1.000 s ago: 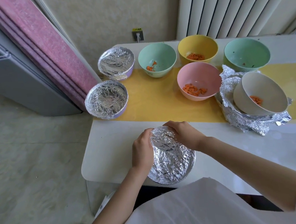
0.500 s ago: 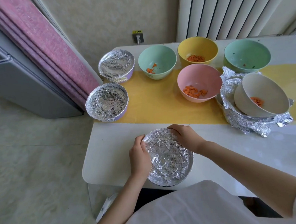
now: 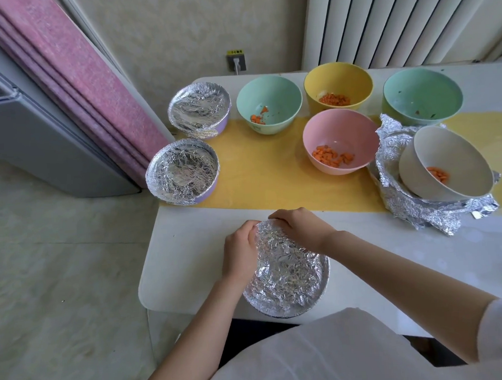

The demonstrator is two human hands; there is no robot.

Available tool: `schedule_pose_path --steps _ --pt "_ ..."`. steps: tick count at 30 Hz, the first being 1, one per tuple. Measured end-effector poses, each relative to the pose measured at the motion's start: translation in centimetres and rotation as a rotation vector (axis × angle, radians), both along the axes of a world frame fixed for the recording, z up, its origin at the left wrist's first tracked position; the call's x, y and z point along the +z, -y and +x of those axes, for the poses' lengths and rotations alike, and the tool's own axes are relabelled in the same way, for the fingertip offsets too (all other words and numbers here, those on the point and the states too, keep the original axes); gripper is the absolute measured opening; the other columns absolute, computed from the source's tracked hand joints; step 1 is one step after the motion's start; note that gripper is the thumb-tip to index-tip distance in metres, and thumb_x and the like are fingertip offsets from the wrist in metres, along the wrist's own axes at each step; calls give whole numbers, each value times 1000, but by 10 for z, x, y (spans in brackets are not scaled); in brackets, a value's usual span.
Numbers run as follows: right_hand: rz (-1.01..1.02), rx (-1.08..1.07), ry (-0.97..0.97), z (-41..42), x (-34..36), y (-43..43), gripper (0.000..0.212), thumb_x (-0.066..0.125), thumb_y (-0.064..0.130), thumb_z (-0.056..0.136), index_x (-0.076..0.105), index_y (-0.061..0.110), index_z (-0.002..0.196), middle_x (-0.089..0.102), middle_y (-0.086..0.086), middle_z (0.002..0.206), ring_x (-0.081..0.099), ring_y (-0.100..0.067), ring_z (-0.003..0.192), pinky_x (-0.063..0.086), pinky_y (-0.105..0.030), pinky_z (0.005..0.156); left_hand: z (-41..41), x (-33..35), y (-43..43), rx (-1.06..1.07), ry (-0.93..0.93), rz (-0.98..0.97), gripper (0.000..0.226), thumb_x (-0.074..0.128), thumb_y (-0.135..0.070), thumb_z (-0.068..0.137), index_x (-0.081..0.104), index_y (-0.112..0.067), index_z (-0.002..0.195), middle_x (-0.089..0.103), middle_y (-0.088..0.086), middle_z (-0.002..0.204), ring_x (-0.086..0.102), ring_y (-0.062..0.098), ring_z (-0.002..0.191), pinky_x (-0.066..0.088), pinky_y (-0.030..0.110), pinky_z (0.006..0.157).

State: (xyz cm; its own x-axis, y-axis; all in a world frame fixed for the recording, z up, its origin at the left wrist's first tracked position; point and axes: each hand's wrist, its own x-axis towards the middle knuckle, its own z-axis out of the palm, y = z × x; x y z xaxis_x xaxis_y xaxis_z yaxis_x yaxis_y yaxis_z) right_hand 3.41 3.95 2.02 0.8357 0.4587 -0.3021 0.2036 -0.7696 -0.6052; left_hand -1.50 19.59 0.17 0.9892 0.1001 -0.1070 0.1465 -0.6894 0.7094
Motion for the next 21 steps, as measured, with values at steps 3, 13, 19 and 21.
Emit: schedule_pose_path --steps 3,13,19,21 --pt "-51 33 47 4 -5 -2 25 42 17 100 63 9 111 68 -13 89 58 -29 75 42 -33 68 -2 0 1 -5 28 19 25 44 -2 95 64 -6 109 70 13 91 65 28 85 51 37 73" --pt "-187 173 39 5 4 -10 23 39 17 100 56 10 114 65 -12 90 60 -29 79 50 -40 70 -4 1 9 -68 32 14 22 43 -12 98 59 -7 112 68 14 92 63 31 83 45 35 67" --pt "-246 179 60 2 0 -1 22 43 4 94 57 12 110 65 -10 92 57 -27 79 44 -33 67 -15 -2 6 -28 -11 -4 19 41 -12 98 58 -4 97 47 -6 60 46 21 58 29 30 59" --pt "-265 199 47 2 0 1 22 42 1 93 55 13 105 61 -9 88 56 -28 78 43 -33 65 -19 -2 4 6 1 13 18 42 -9 97 59 -4 94 36 -11 54 35 14 50 23 30 57"
